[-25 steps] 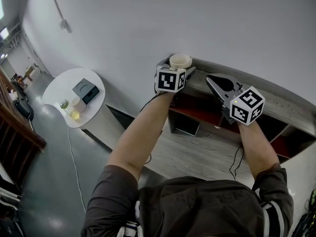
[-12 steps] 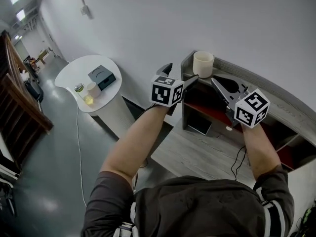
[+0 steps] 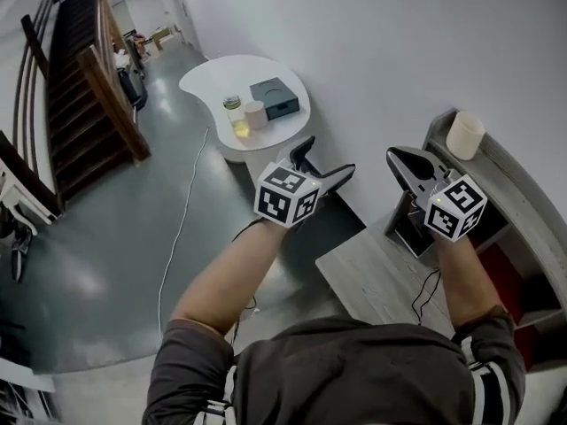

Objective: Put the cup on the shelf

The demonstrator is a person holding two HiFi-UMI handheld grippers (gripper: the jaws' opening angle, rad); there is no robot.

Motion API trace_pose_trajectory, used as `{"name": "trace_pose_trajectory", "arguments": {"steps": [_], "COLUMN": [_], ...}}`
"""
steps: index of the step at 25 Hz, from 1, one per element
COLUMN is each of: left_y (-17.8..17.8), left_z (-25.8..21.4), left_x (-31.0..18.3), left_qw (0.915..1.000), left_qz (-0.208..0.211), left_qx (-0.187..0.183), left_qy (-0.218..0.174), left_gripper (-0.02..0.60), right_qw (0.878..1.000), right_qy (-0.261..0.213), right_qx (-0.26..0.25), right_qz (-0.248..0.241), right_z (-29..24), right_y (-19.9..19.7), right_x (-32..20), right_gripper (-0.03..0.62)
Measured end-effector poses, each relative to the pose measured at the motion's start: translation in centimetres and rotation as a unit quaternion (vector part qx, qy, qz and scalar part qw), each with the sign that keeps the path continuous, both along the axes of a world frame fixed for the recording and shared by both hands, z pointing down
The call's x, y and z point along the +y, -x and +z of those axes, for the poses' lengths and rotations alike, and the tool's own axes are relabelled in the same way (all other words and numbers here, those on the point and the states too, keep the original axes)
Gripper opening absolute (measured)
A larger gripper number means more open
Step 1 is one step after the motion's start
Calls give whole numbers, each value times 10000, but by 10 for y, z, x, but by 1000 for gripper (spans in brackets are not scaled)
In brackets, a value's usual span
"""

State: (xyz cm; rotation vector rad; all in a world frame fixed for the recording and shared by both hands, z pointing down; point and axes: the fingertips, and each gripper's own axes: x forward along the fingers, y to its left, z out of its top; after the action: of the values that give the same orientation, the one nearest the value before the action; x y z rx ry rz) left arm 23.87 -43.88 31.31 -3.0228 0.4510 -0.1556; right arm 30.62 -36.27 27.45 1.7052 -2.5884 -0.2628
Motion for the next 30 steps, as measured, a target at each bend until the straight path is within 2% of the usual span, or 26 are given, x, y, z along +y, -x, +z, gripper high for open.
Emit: {"name": "trace_pose_trajectory", "arguments": {"steps": [5, 8, 13, 17, 22, 23, 25, 30], "left_y": [131, 196, 300, 368, 432, 440, 454, 472], "left_z": [21, 38, 58, 75, 87, 89, 93, 98], "left_x": [13, 17, 29, 48, 70, 73, 76, 84], "left_qw": [9965, 9922, 9808, 9706, 9589, 9565, 9519, 9456], "left_qz": [-826, -1229, -1890, -2320, -2736, -2813, -2953, -3099], "left_qx": [66, 142, 396, 524, 640, 686, 758, 940], "left_qy": [50, 129, 281, 370, 385, 369, 317, 302], "left_gripper": [448, 446, 439, 429, 386, 352, 239, 136], "right_qw": [9943, 9875, 9734, 9630, 9540, 9526, 9504, 9471], "right_qy": [246, 422, 658, 755, 852, 866, 891, 965], "right_qx": [-98, -115, -148, -130, -155, -155, -159, -241], "right_qz": [-1035, -1513, -2190, -2584, -2872, -2911, -2976, -3050], "right_z": [24, 47, 80, 96, 106, 108, 113, 124], "right_y": [100, 152, 235, 290, 344, 350, 361, 374], "right_x": [-35, -57, -82, -86, -77, -75, -72, -61], "right_gripper": [-8, -9, -9, -9, -8, -8, -8, -8]}}
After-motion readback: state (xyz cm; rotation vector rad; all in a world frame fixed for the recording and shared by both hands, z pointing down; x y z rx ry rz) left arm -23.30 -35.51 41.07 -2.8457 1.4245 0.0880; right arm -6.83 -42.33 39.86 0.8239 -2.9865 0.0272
